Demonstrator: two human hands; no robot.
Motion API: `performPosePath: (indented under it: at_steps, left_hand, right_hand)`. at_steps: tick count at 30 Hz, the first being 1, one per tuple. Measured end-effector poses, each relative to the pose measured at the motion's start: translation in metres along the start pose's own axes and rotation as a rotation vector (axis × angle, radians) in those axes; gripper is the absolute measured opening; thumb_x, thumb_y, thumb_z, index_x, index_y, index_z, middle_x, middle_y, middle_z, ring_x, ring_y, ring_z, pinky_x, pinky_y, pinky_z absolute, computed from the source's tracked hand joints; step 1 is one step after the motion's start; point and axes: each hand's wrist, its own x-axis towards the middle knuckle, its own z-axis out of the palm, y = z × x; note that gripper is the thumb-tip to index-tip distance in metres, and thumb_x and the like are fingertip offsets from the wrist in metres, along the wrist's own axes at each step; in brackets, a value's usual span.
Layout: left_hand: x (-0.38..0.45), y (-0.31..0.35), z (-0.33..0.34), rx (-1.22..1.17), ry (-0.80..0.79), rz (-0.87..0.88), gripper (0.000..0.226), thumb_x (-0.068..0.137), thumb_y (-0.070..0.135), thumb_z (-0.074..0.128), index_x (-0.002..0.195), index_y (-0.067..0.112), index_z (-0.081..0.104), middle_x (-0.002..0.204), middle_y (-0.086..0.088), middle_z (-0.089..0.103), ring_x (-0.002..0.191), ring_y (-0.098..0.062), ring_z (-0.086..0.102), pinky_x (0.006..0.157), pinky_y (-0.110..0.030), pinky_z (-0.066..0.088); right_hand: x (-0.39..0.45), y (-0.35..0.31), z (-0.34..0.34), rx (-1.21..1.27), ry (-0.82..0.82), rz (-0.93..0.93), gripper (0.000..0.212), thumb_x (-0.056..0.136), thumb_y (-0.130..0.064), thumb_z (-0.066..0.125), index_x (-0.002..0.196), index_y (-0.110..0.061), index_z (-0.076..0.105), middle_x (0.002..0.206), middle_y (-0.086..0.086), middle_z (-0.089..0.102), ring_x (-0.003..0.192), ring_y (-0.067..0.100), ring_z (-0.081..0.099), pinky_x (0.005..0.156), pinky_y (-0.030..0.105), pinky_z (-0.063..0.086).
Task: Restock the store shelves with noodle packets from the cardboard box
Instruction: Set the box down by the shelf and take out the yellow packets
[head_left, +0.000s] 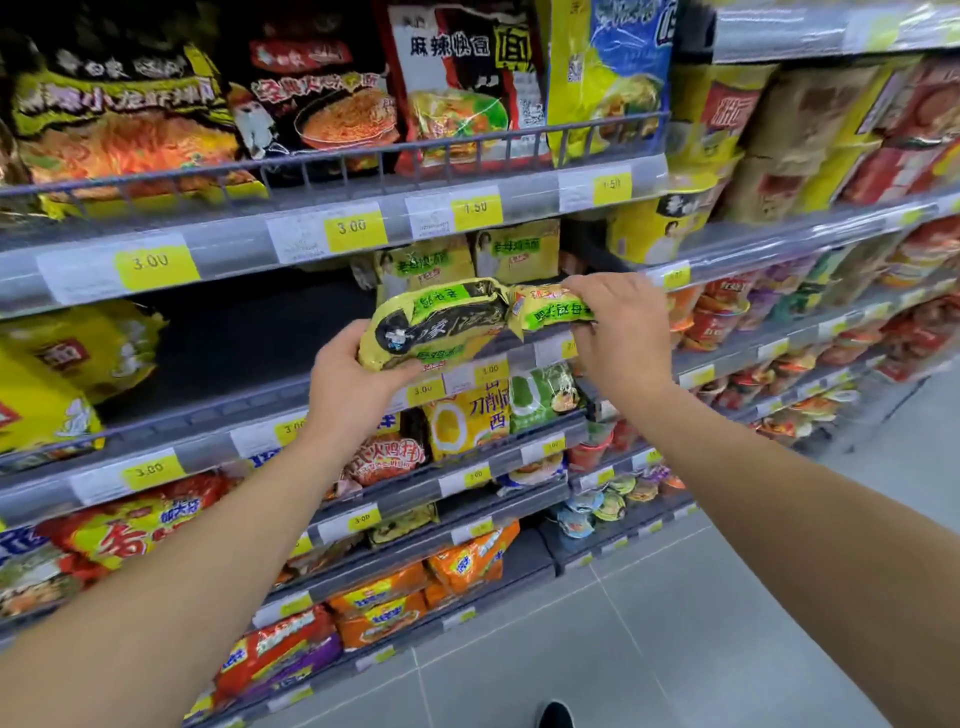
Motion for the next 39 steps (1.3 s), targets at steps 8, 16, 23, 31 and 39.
performPosePath:
  at_steps: [8, 16, 23, 31, 39]
  left_hand:
    - [0.035, 0.006, 0.046, 0.006, 0.135, -0.056, 0.029, 0.076, 0.010, 0.078, 0.101, 0.020, 0.067, 0.086, 0.008, 0.070, 0.079, -0.006, 0.064, 0.080, -0.034, 0.053]
    - [0.028, 0.006, 0.062, 0.038, 0.192, -0.058, 0.036, 0.076, 0.007, 0.079, 0.106, 0.023, 0.067, 0.096, 0.007, 0.071, 0.085, -0.001, 0.065, 0.076, -0.018, 0.049]
    - [0.028, 0.014, 0.069, 0.123, 0.235, 0.014, 0.044, 0.071, 0.005, 0.082, 0.111, 0.017, 0.066, 0.107, -0.002, 0.066, 0.093, -0.012, 0.063, 0.077, -0.024, 0.049]
    - [0.037, 0.019, 0.076, 0.269, 0.241, 0.313, 0.049, 0.067, 0.006, 0.085, 0.103, 0.033, 0.064, 0.111, -0.001, 0.062, 0.103, -0.015, 0.059, 0.089, -0.029, 0.048]
    - [0.064, -0.009, 0.079, 0.465, 0.235, -0.004, 0.040, 0.074, 0.033, 0.081, 0.109, 0.019, 0.068, 0.102, -0.001, 0.055, 0.099, -0.019, 0.053, 0.079, -0.025, 0.039]
  right_hand:
    - [0.050, 0.050, 0.050, 0.030, -0.136, -0.150, 0.046, 0.065, 0.001, 0.071, 0.108, -0.015, 0.069, 0.097, 0.006, 0.068, 0.091, 0.035, 0.058, 0.079, 0.042, 0.043]
    - [0.054, 0.074, 0.076, 0.023, -0.314, -0.282, 0.047, 0.074, -0.021, 0.072, 0.120, -0.019, 0.063, 0.109, 0.005, 0.064, 0.103, 0.034, 0.054, 0.090, 0.044, 0.040]
    - [0.063, 0.089, 0.083, 0.017, -0.530, -0.077, 0.070, 0.075, -0.036, 0.064, 0.137, -0.018, 0.040, 0.133, 0.007, 0.046, 0.124, 0.034, 0.042, 0.110, 0.050, 0.029]
    - [0.069, 0.084, 0.083, -0.045, -0.491, -0.047, 0.062, 0.077, -0.037, 0.072, 0.128, -0.012, 0.047, 0.123, 0.010, 0.053, 0.113, 0.036, 0.051, 0.087, 0.044, 0.045]
    - [0.069, 0.085, 0.078, 0.027, -0.287, 0.014, 0.055, 0.082, -0.040, 0.070, 0.125, -0.010, 0.052, 0.114, 0.012, 0.059, 0.096, 0.037, 0.059, 0.074, 0.042, 0.047]
